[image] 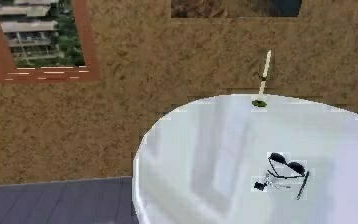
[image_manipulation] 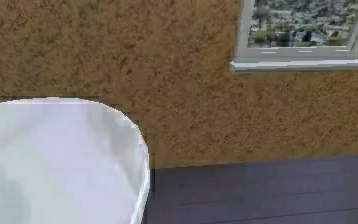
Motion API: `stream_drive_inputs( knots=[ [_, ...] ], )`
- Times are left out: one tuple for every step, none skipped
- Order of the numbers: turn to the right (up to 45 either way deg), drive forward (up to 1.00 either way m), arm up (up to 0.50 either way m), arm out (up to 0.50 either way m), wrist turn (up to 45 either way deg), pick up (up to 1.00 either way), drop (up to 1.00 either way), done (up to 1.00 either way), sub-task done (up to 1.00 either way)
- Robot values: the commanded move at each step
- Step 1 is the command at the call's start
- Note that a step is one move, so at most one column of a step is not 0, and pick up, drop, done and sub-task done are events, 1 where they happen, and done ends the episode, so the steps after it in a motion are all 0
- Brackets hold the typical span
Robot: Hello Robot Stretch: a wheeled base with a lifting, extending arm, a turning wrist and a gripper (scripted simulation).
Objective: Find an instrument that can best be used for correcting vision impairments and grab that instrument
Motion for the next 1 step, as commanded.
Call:
stream_drive_inputs(
  knots=[
    [-45.0, 0.0, 0.0, 0.0, 0.0, 0.0, 0.0, 0.0, 0.0]
  ],
)
